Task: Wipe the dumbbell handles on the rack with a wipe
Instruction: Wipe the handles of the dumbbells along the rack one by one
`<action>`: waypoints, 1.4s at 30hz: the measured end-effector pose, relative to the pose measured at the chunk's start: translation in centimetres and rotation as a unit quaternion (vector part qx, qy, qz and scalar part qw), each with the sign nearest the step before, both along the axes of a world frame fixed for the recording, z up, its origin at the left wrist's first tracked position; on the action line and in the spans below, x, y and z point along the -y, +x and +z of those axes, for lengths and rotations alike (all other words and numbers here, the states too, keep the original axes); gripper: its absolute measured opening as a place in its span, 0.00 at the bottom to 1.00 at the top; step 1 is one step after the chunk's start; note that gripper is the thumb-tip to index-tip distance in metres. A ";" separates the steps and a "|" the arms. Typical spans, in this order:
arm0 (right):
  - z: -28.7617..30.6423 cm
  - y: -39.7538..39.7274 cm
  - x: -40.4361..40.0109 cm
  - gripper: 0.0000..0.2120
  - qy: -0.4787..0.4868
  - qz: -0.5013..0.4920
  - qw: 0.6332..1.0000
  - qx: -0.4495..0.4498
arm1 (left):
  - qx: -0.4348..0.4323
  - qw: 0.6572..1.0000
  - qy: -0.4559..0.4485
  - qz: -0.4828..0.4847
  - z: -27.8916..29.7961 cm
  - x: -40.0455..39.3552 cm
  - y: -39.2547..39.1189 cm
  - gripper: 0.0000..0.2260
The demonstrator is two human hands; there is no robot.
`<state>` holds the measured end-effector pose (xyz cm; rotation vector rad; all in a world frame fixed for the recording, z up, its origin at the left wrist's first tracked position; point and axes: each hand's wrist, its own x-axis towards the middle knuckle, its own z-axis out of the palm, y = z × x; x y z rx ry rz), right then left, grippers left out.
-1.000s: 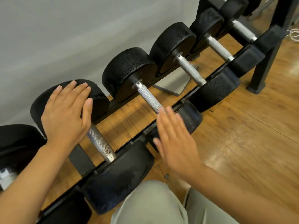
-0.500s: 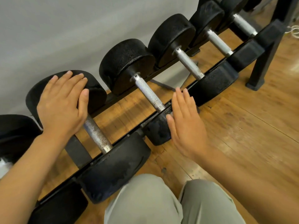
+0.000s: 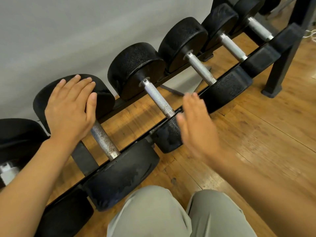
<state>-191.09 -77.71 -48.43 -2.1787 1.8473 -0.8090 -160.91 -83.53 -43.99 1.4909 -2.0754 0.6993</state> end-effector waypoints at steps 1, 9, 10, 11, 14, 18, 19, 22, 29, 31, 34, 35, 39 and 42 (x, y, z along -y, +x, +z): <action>-0.9 1.0 -1.2 0.28 -0.057 0.058 0.993 -0.088 | 0.002 1.000 0.000 -0.002 0.0 0.0 0.0 0.20; -3.6 0.8 -1.2 0.27 -0.165 0.198 0.878 -0.403 | 0.027 0.999 0.028 -0.004 0.3 -0.2 0.4 0.21; -2.7 0.8 -0.7 0.25 -0.159 0.184 0.892 -0.381 | 0.024 0.999 0.028 -0.005 0.3 -0.2 0.3 0.21; -1.8 0.7 -0.2 0.25 -0.151 0.158 0.912 -0.348 | 0.021 0.999 0.028 -0.005 0.3 -0.3 0.3 0.21; 0.8 -0.6 1.8 0.27 -0.086 0.042 0.981 -0.172 | 0.021 0.999 0.037 -0.002 0.2 -0.4 0.3 0.21; 0.0 1.0 0.6 0.25 -0.072 -0.020 0.991 -0.108 | 0.017 0.999 0.038 0.000 0.3 -0.2 0.4 0.22; -1.0 2.1 -0.4 0.25 -0.101 0.015 0.981 -0.163 | 0.015 0.999 0.036 0.000 0.2 -0.2 0.4 0.22; -4.5 3.8 -2.8 0.27 -0.126 0.163 0.894 -0.398 | 0.013 0.999 0.036 -0.003 0.3 -0.1 0.4 0.22; -1.4 1.3 -0.6 0.25 -0.136 0.130 0.930 -0.315 | 0.015 0.999 0.043 -0.002 0.5 -0.3 0.4 0.21; 0.3 -0.3 0.9 0.25 -0.081 0.064 0.973 -0.204 | 0.012 0.999 0.045 0.002 0.5 -0.3 0.3 0.21; 0.7 -2.3 1.9 0.28 -0.003 0.064 0.997 -0.049 | 0.007 0.999 0.053 0.004 0.6 -0.4 0.2 0.21; 0.6 -2.2 1.8 0.28 -0.003 0.071 0.997 -0.034 | 0.005 0.998 0.055 0.004 0.6 -0.4 0.1 0.21; -0.3 -1.0 0.3 0.26 -0.092 0.127 0.976 -0.150 | 0.003 0.998 0.057 0.010 0.8 -0.6 0.0 0.21; -0.7 -1.3 -0.3 0.26 -0.095 0.168 0.962 -0.195 | -0.003 0.998 0.060 0.013 0.8 -0.7 -0.1 0.21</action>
